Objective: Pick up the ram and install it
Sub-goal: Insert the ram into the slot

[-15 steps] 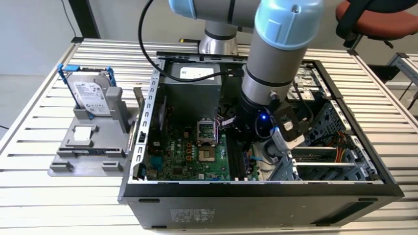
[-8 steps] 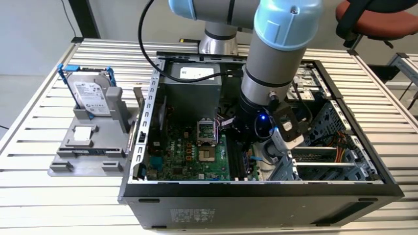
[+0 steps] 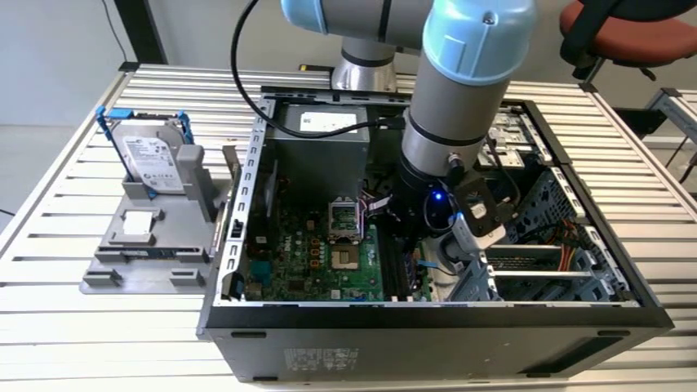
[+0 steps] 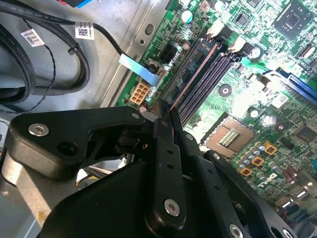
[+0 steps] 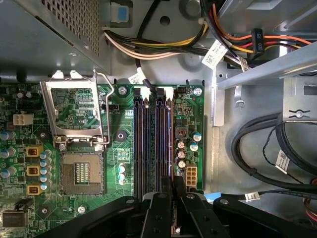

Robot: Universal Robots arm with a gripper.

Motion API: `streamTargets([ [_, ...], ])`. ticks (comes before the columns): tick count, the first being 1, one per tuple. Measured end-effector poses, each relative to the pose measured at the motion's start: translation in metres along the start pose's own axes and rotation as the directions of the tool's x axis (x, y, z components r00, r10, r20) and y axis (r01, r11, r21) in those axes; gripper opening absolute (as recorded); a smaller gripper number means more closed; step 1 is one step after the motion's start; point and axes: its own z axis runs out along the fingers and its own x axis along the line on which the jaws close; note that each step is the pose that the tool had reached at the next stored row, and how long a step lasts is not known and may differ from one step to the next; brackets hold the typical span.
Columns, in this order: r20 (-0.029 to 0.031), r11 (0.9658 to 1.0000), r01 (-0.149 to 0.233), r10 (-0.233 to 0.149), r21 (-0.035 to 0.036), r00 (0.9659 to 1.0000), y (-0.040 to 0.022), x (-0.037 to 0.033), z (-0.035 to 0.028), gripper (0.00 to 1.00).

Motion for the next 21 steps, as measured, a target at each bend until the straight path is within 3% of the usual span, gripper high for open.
streamTargets([
  [17,0.0,0.9994,-0.033,0.033,0.0013,0.9994,0.0,0.0006,-0.0003,0.0],
  [21,0.0002,0.999,-0.045,0.045,0.0015,0.999,0.0,0.0008,0.0037,0.0],
])
